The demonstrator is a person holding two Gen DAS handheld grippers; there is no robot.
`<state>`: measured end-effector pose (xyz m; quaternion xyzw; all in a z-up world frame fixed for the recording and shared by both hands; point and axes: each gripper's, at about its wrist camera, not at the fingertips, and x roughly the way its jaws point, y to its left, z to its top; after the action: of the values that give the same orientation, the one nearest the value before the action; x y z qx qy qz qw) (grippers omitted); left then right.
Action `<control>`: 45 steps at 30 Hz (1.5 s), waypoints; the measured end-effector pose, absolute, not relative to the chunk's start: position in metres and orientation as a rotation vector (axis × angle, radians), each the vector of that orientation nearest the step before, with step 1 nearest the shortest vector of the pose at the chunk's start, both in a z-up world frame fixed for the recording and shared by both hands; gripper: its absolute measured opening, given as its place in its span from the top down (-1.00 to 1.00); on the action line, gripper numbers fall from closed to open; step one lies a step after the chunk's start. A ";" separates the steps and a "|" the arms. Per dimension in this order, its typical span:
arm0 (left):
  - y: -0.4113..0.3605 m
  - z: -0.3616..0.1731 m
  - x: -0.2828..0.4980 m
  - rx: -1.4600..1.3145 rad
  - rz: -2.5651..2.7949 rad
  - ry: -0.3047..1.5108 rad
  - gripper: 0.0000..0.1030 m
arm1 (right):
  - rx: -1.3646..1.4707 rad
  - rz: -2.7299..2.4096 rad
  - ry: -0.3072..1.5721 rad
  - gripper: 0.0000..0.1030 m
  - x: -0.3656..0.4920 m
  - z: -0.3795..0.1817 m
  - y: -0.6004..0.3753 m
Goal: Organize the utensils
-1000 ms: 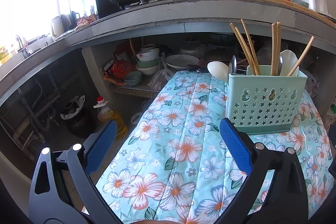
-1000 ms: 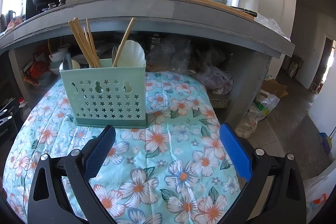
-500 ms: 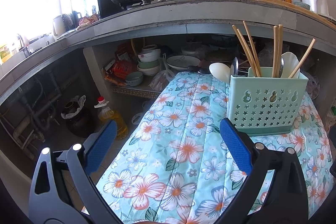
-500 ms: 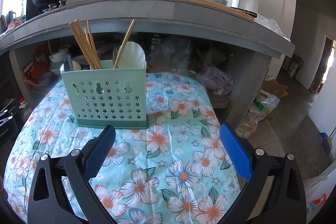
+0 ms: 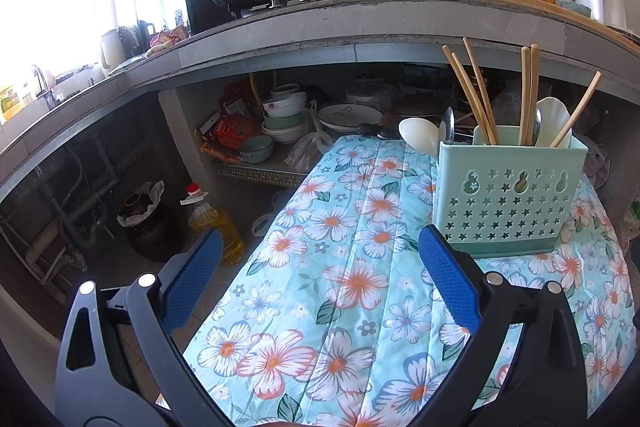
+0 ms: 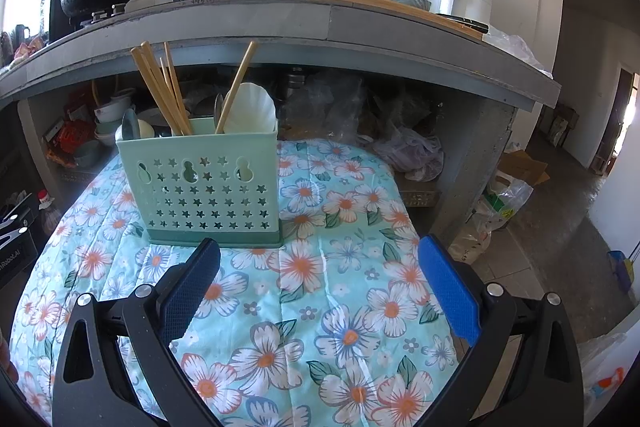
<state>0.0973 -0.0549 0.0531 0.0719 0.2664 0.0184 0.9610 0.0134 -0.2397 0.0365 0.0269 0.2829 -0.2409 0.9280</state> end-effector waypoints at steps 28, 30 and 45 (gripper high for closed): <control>-0.055 0.053 0.098 0.145 0.039 0.540 -0.84 | 0.057 -0.490 0.578 -0.87 0.014 0.039 -0.239; -0.055 0.053 0.098 0.146 0.039 0.541 -0.84 | 0.055 -0.489 0.580 -0.87 0.014 0.039 -0.239; -0.055 0.053 0.098 0.144 0.039 0.541 -0.84 | 0.058 -0.488 0.577 -0.87 0.014 0.039 -0.238</control>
<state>0.0977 -0.0546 0.0533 0.0712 0.2668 0.0192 0.9609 0.0137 -0.2380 0.0391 0.0282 0.2818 -0.2383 0.9290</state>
